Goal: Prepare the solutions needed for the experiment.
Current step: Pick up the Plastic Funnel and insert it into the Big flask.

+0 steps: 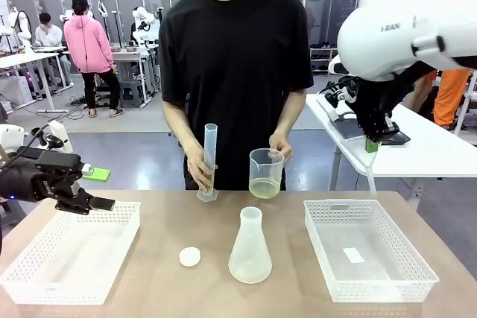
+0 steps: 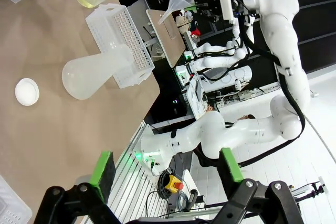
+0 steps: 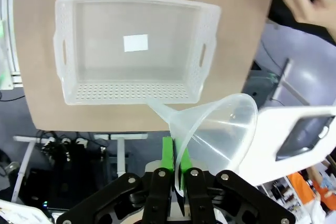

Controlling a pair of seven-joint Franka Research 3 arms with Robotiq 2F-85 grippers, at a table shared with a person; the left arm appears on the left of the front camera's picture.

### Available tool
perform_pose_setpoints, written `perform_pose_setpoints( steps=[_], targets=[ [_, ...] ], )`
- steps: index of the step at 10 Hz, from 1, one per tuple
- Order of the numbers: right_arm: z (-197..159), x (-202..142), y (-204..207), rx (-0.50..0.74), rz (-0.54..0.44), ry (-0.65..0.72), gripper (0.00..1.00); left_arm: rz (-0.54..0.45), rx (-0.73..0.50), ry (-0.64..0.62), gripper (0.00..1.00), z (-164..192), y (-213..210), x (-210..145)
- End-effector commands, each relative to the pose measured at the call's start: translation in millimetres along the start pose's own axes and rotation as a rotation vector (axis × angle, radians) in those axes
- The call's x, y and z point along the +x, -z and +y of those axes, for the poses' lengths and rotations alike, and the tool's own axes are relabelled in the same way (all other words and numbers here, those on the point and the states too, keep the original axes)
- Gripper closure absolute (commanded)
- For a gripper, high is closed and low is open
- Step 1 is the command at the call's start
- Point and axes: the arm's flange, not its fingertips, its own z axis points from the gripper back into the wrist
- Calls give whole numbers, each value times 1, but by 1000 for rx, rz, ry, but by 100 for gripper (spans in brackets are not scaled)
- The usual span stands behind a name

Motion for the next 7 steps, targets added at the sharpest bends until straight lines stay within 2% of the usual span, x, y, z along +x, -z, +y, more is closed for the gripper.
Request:
perform_pose_setpoints(
  steps=[1,3,4,5,7],
  targets=[
    [31,11,0,-108,41,57,100,7,-9,21,0,1,0,-2],
    [43,15,-8,-143,13,75,100,7,-9,21,0,1,0,-2],
    [39,13,-5,-125,-41,94,100,7,-9,21,0,1,0,-2],
    [35,13,-18,-113,8,41,100,7,-9,21,0,1,0,-2],
    [35,13,-18,-113,8,41,100,7,-9,21,0,1,0,-2]
  ],
)
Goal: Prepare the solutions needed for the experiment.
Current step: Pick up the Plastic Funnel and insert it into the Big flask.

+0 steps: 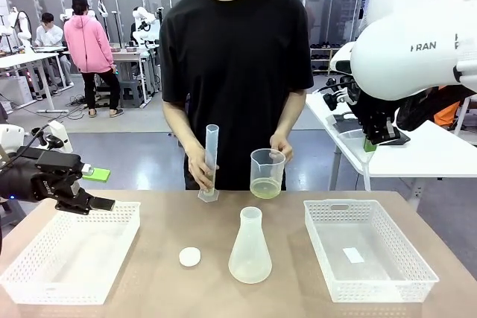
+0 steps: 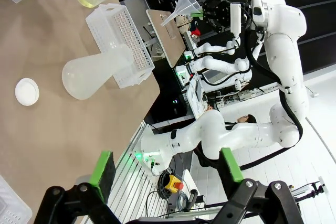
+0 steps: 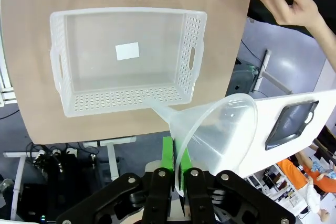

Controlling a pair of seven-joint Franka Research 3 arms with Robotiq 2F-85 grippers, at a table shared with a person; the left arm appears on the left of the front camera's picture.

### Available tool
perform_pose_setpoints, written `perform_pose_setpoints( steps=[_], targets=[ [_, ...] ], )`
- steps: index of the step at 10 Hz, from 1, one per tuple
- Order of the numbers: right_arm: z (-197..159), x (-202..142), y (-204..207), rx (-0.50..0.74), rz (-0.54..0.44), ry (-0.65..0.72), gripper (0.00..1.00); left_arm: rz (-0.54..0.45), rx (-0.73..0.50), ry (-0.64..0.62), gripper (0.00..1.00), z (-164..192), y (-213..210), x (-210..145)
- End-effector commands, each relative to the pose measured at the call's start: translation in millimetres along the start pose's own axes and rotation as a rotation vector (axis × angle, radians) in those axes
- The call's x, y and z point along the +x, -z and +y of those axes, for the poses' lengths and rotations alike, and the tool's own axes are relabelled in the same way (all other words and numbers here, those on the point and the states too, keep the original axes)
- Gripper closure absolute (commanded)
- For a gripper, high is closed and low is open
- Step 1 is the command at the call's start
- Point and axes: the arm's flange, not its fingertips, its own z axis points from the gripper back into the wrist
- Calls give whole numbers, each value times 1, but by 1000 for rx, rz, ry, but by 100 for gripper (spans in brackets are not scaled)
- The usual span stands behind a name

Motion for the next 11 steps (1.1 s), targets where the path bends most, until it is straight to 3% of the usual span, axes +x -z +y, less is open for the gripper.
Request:
perform_pose_setpoints(
  steps=[1,7,8,11],
  targets=[
    [-4,-1,-1,3,12,-7,100,7,-9,21,0,1,0,-2],
    [-4,-1,-1,3,12,-7,100,7,-9,21,0,1,0,-2],
    [0,-1,0,0,2,-3,96,7,-9,21,0,1,0,-2],
    [27,56,-20,-113,-116,-207,96,7,-9,21,0,1,0,-2]
  ],
)
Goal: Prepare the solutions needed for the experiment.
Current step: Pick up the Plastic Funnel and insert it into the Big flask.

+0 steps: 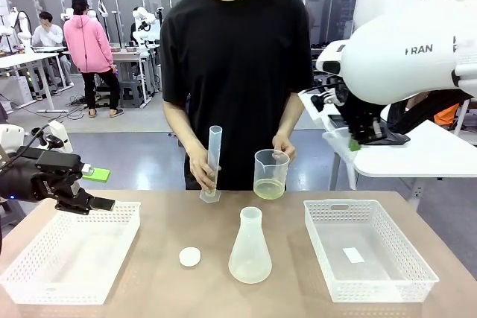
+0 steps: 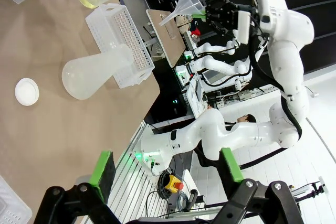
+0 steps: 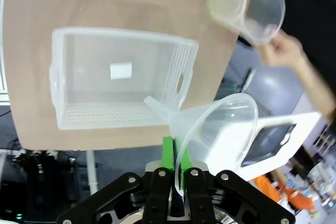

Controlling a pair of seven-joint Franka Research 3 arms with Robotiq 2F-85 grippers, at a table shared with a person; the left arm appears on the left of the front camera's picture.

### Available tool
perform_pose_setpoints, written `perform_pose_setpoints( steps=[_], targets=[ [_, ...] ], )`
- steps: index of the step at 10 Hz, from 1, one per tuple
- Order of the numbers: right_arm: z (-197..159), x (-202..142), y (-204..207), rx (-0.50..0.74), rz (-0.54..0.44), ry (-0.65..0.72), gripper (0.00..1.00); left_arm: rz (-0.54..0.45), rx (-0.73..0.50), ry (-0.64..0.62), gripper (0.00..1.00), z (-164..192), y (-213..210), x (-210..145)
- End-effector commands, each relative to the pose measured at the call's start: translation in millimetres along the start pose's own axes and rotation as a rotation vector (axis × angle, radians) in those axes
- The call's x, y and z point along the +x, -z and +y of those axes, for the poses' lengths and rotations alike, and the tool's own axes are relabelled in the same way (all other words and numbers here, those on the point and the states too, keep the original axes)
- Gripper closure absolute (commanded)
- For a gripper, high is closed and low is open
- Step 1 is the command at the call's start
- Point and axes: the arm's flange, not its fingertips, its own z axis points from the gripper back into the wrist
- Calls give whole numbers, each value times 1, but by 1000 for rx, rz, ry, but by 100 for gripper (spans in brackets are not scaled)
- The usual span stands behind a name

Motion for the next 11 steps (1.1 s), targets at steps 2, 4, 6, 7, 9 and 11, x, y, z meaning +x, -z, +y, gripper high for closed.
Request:
perform_pose_setpoints(
  steps=[2,4,6,7,9,11],
  targets=[
    [31,42,-14,-118,-148,-193,96,7,-9,21,0,1,0,-2],
    [49,71,-20,-121,-249,-305,96,7,-9,21,0,1,0,-2],
    [58,93,-19,-180,-352,-397,96,7,-9,21,0,1,0,-2],
    [59,98,-18,-208,-374,-418,96,7,-9,21,0,1,0,-2],
    [59,106,-16,-257,-416,-444,96,7,-9,21,0,1,0,-2],
    [58,113,-13,-240,-423,-451,96,7,-9,21,0,1,0,-2]
  ],
)
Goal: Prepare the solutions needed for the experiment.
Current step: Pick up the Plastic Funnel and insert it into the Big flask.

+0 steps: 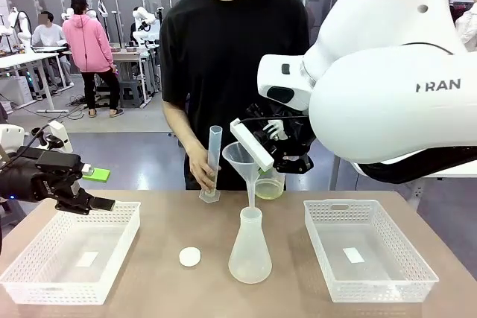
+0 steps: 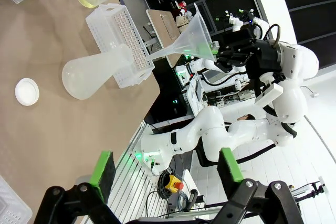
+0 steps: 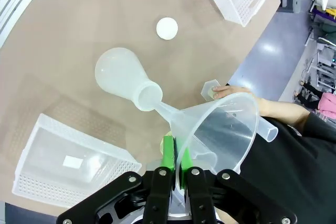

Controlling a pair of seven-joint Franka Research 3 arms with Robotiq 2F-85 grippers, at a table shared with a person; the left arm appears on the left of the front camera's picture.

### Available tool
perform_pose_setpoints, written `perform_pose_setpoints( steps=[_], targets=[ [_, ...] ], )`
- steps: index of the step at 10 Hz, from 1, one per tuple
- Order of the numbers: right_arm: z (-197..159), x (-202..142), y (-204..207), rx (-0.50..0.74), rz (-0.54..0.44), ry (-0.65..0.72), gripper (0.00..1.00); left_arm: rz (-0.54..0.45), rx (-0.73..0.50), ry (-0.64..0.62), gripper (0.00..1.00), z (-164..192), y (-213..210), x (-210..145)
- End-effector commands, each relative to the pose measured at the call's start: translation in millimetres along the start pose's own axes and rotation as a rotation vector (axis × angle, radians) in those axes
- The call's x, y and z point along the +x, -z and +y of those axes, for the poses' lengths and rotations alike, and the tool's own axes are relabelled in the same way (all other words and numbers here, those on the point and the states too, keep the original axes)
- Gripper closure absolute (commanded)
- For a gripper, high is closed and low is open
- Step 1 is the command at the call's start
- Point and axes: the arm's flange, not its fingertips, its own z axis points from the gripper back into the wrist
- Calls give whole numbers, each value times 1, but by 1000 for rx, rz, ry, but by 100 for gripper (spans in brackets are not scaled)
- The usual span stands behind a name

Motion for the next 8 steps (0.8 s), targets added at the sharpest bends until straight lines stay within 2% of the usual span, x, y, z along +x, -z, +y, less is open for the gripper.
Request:
perform_pose_setpoints(
  steps=[1,3,8],
  targets=[
    [1,0,9,-8,-29,-7,96,7,-9,21,0,1,0,-2],
    [0,0,0,0,0,0,96,7,-9,21,0,1,0,-2],
    [-1,-8,19,-15,15,-7,96,7,-9,21,0,1,0,-2]
  ],
)
